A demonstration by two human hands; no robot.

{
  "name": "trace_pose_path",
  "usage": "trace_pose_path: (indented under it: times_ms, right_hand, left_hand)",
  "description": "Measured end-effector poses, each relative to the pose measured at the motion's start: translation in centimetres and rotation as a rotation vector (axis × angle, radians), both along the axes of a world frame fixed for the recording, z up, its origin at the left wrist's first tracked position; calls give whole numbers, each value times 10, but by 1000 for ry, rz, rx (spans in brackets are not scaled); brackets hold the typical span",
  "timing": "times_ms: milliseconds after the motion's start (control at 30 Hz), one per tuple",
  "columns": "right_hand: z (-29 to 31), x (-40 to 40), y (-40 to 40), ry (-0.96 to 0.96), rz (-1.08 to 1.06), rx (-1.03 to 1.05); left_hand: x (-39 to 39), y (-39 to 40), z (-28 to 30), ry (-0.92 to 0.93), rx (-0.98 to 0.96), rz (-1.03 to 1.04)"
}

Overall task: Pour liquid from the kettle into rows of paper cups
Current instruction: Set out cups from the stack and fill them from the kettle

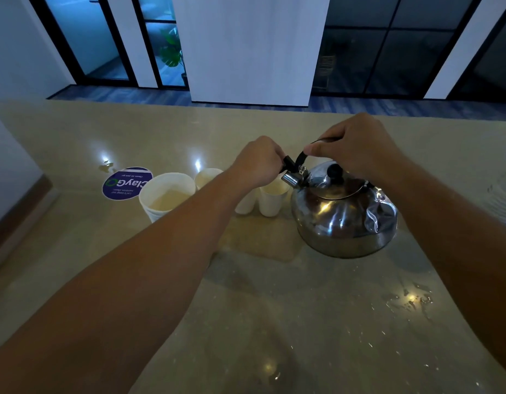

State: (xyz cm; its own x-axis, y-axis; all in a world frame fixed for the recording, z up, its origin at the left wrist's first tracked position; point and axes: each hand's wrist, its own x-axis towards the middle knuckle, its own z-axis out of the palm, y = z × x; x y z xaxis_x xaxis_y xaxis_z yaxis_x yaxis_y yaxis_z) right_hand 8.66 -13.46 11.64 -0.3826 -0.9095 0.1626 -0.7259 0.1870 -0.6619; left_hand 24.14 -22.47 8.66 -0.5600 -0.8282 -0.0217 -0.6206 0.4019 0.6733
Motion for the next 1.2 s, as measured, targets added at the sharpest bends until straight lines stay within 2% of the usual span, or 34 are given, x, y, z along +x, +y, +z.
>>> trace_pose_path:
  times_ms: [933,1067,1200]
  right_hand:
    - [11,2,1,72,-2,15]
    - [10,0,5,29,-18,16]
    - [8,-3,14,-125,-70,-30]
  left_hand:
    - [-3,3,1,25,-8,29]
    - [-3,6,2,40,-13,24]
    - [-2,11,6,102,-30,14]
